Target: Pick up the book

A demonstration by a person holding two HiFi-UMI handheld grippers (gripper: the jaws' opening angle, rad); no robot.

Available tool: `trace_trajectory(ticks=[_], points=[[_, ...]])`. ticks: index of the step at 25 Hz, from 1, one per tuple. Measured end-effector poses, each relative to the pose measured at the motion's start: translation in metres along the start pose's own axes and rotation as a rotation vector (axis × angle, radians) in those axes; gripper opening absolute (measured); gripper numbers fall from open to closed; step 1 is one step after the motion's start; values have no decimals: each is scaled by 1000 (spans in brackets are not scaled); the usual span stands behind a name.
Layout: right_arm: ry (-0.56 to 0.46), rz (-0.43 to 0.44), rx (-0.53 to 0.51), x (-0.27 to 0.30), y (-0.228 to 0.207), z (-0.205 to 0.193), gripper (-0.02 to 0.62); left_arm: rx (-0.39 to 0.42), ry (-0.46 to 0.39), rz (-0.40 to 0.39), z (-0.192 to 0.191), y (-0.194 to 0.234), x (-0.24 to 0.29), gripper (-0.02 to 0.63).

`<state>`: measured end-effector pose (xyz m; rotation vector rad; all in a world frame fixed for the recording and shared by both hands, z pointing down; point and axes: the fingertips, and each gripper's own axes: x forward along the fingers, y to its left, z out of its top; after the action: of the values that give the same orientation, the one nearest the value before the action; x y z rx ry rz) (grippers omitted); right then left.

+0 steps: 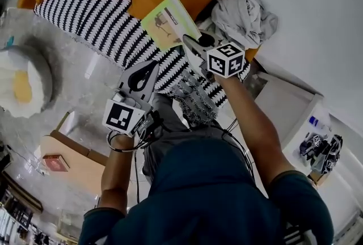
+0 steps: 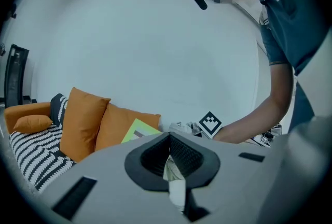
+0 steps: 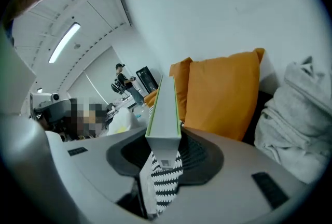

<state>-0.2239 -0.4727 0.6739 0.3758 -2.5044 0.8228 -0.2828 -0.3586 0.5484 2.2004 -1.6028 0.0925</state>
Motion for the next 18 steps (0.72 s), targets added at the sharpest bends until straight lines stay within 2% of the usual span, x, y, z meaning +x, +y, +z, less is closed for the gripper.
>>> trace_trajectory(ticks=[7, 18], points=[[-122, 34, -51, -52, 33, 44, 153, 47, -27, -11, 24, -31, 1, 3], [-249, 53, -207, -139, 76, 98, 153, 141, -66, -11, 68, -72, 3, 3]])
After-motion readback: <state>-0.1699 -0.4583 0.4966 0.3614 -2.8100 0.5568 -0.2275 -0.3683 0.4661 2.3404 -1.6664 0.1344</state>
